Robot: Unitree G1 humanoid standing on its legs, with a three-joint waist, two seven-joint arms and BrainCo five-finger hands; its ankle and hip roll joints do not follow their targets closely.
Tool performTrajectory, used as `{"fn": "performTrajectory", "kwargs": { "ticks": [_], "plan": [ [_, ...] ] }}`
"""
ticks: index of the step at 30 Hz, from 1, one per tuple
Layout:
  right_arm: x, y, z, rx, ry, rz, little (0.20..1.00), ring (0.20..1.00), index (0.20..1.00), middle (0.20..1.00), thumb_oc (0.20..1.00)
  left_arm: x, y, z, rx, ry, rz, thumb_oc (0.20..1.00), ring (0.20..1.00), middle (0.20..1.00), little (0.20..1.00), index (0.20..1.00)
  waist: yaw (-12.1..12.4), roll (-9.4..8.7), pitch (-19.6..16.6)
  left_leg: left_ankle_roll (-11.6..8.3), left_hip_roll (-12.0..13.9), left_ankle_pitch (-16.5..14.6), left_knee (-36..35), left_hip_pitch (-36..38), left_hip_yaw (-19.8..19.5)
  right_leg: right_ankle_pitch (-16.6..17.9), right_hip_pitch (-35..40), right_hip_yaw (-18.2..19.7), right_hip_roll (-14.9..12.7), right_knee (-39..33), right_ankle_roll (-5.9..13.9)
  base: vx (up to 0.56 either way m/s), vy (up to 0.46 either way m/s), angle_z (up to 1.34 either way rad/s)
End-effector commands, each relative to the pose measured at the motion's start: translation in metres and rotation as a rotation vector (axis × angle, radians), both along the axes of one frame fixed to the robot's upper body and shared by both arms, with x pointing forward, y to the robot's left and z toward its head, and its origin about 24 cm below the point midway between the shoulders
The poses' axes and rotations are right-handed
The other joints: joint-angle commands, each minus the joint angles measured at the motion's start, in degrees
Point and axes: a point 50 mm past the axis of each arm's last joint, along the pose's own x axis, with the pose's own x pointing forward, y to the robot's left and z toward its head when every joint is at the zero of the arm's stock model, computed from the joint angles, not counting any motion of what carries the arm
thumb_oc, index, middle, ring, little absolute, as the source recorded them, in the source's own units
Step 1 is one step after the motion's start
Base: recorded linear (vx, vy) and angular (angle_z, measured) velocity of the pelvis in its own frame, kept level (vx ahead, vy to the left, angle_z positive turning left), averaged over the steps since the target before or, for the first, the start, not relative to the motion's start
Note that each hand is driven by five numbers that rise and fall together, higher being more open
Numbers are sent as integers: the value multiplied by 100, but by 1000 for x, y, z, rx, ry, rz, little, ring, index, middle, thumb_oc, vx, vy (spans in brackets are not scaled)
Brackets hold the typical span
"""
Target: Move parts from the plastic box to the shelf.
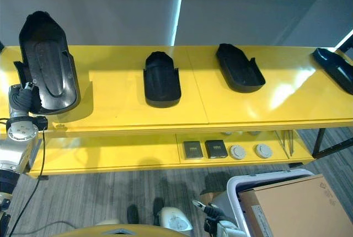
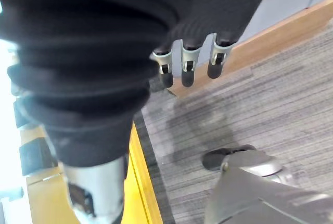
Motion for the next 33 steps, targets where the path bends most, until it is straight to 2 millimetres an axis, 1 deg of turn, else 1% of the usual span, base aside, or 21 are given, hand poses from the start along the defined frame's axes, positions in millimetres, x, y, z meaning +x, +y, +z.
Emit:
{"fn": "performTrajectory", "kwargs": {
  "ticks": [1, 2, 3, 4, 5, 8, 9, 10, 11, 13, 14, 15, 17, 18, 21, 25, 27, 30, 33],
  "plan": [
    [-7, -7, 1, -14, 16, 46, 1000, 1000, 1000, 1000, 1000, 8, -2, 34, 76, -118, -21, 200, 200, 200, 200, 200, -244, 50, -224, -240, 169, -132, 506, -96, 377, 427, 366, -143, -42, -540, 373, 34, -100, -5],
    [-8, -9, 2, -17, 12, 33, 1000, 1000, 1000, 1000, 1000, 10, -4, 33, 72, -104, -25, 200, 200, 200, 200, 200, -292, 22, -198, -335, 390, -115, 714, -233, 654, 414, 373, -264, -124, -538, 360, -22, -52, 10],
    [-8, -10, 3, -18, 10, 25, 1000, 1000, 1000, 1000, 1000, 11, -5, 32, 81, -98, -25, 200, 200, 200, 200, 200, -315, 16, -190, -377, 494, -119, 831, -316, 747, 408, 362, -314, -158, -529, 349, -32, -5, 32],
    [-7, -13, 3, -25, 7, 12, 1000, 1000, 1000, 1000, 1000, 13, -4, 31, 92, -80, -24, 200, 200, 200, 200, 200, -348, 32, -138, -441, 701, -102, 937, -410, 791, 363, 365, -369, -216, -492, 323, -22, 73, 53],
    [-5, -17, 4, -31, 3, 13, 1000, 1000, 1000, 1000, 1000, 14, 0, 28, 76, -66, -11, 200, 200, 200, 200, 200, -353, 89, -112, -489, 842, 7, 800, -417, 710, 315, 342, -366, -227, -459, 290, 3, 146, 43],
    [-4, -25, 7, -41, 0, 28, 1000, 1000, 1000, 1000, 1000, 13, 10, 22, 83, -39, 14, 200, 200, 200, 200, 200, -394, 195, -113, -715, 1284, 492, 322, -383, 661, 221, 355, -302, -261, -454, 262, 49, 170, 2],
    [-5, -26, 7, -41, 0, 27, 1000, 1000, 1000, 1000, 1000, 13, 11, 21, 80, -34, 14, 200, 200, 200, 200, 200, -401, 205, -117, -746, 1341, 560, 280, -394, 661, 209, 359, -297, -266, -451, 258, 55, 142, 0],
    [-7, -30, 8, -42, -2, 20, 1000, 1000, 1000, 1000, 1000, 13, 13, 20, 68, -26, 16, 200, 200, 200, 200, 200, -436, 237, -110, -839, 1553, 771, 164, -416, 685, 159, 390, -291, -291, -434, 254, 81, 359, 5],
    [-7, -37, 11, -55, -11, -12, 1000, 1000, 1000, 1000, 1000, 15, 18, 17, 29, -1, 30, 200, 200, 200, 200, 200, -517, 343, -45, -965, 1994, 1117, 135, -508, 597, -58, 351, -280, -399, -128, 216, 76, 410, 14],
    [-5, -39, 12, -57, -15, -28, 1000, 1000, 1000, 1000, 1000, 16, 21, 14, 4, 11, 49, 200, 200, 200, 200, 200, -597, 371, -3, -910, 1992, 914, 158, -388, 568, -165, 244, -248, -523, 101, 233, 36, 401, 12],
    [-5, -41, 13, -58, -16, -47, 1000, 1000, 1000, 1000, 1000, 19, 21, 7, -24, 35, 67, 200, 200, 200, 200, 200, -672, 455, 4, -903, 1934, 746, 115, -287, 592, -167, 66, -231, -621, 267, 281, 16, 342, -3],
    [-5, -42, 13, -59, -15, -54, 1000, 1000, 1000, 1000, 1000, 20, 20, 5, -31, 42, 70, 200, 200, 200, 200, 200, -688, 476, 6, -910, 1920, 724, 111, -270, 609, -169, 32, -236, -643, 299, 293, 29, 357, -18],
    [-10, -44, 12, -63, -4, -76, 1000, 1000, 1000, 1000, 1000, 24, 18, -2, -47, 76, 86, 200, 200, 200, 200, 200, -778, 553, 41, -936, 1803, 641, 112, -178, 636, -138, -21, -208, -742, 354, 362, 81, 311, -11],
    [-16, -45, 10, -64, 10, -69, 1000, 1000, 1000, 1000, 1000, 27, 17, -9, -47, 115, 97, 200, 200, 200, 200, 200, -837, 580, 58, -930, 1672, 577, 119, -108, 623, -50, -11, -118, -821, 314, 447, 125, 312, -1],
    [-21, -43, 9, -68, 25, -17, 1000, 1000, 1000, 1000, 1000, 32, 18, -12, -30, 159, 112, 200, 200, 200, 200, 200, -939, 558, 75, -877, 1473, 487, 56, -12, 670, 121, 15, 19, -921, 152, 589, 99, 204, -10],
    [-19, -38, 9, -69, 13, 3, 1000, 1000, 1000, 1000, 1000, 42, 17, -2, -20, 180, 127, 200, 200, 200, 200, 200, -965, 474, 104, -817, 1388, 415, 27, -34, 708, 235, -4, 38, -965, -10, 663, 10, 31, -8],
    [-15, -37, 10, -69, -1, 14, 1000, 1000, 1000, 1000, 1000, 47, 17, 5, 10, 182, 136, 200, 200, 200, 200, 200, -967, 410, 145, -799, 1376, 408, 5, -85, 725, 289, -28, 39, -954, -110, 678, -45, -29, -6],
    [-10, -36, 12, -70, -19, 13, 1000, 1000, 1000, 1000, 1000, 52, 19, 17, 77, 190, 144, 200, 200, 200, 200, 200, -984, 341, 220, -799, 1392, 429, -41, -128, 761, 327, -32, 65, -921, -215, 676, -47, -38, -4],
    [-6, -35, 14, -69, -35, 5, 1000, 1000, 1000, 1000, 1000, 58, 24, 33, 124, 209, 159, 200, 200, 200, 200, 200, -998, 255, 308, -811, 1441, 467, -48, -225, 796, 354, -37, 136, -859, -317, 659, -44, -59, -7]
  ]
}}
